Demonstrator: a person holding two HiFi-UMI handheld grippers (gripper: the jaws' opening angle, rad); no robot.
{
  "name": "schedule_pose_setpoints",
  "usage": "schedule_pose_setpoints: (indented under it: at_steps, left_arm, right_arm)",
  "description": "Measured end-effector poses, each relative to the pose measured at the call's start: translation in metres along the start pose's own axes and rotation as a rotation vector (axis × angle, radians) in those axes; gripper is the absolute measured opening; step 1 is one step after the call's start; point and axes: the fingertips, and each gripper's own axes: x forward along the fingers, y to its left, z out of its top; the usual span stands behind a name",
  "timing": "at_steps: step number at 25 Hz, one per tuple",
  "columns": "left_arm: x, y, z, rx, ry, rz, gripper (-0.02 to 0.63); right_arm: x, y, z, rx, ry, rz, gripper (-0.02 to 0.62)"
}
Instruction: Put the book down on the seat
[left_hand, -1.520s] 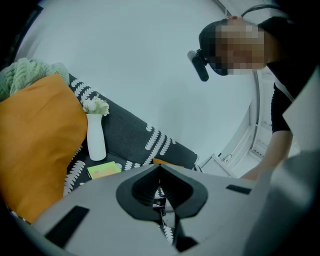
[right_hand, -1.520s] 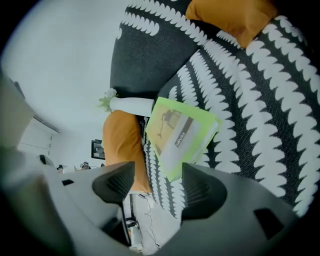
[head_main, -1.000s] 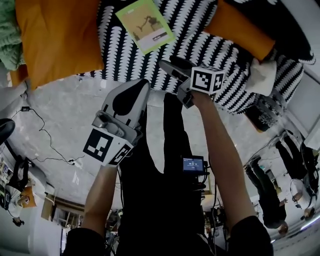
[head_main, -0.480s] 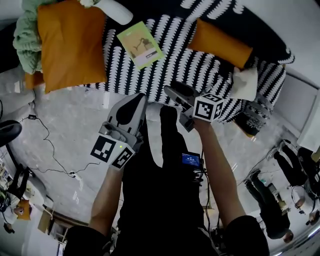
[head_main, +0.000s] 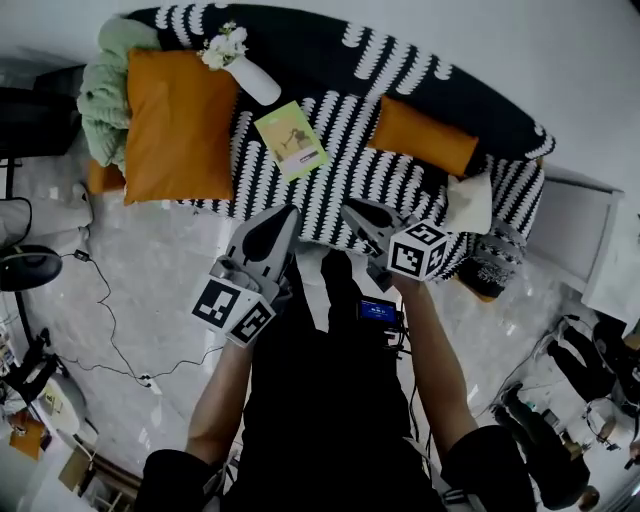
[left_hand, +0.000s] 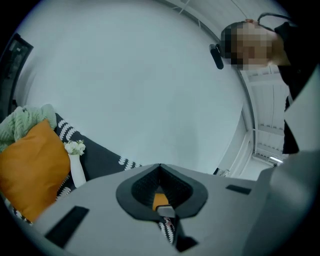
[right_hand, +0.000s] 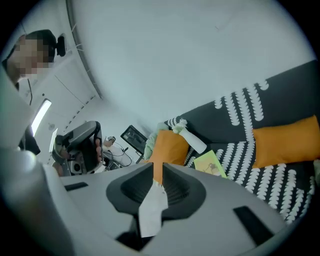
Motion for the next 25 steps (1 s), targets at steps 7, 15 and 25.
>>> schedule_pose_setpoints:
  at_steps: [7, 15, 25]
  left_arm:
    - [-0.021, -0.048, 0.036, 0.053, -0.078, 0.005, 0.014]
    - [-0.038, -0.09, 0.055, 0.111, -0.145, 0.025, 0.014]
    - [-0.059, -0.116, 0.054, 0.122, -0.205, 0.039, 0.013]
  right_arm:
    - [-0.036, 0.046, 0.023, -0.142, 0.008, 0.047, 0.037]
    - [-0.075, 0.093, 0.041, -0.29, 0.012, 0.134, 0.017]
    - [-0.12, 0.149, 0.078, -0.406, -0.116, 0.225, 0.017]
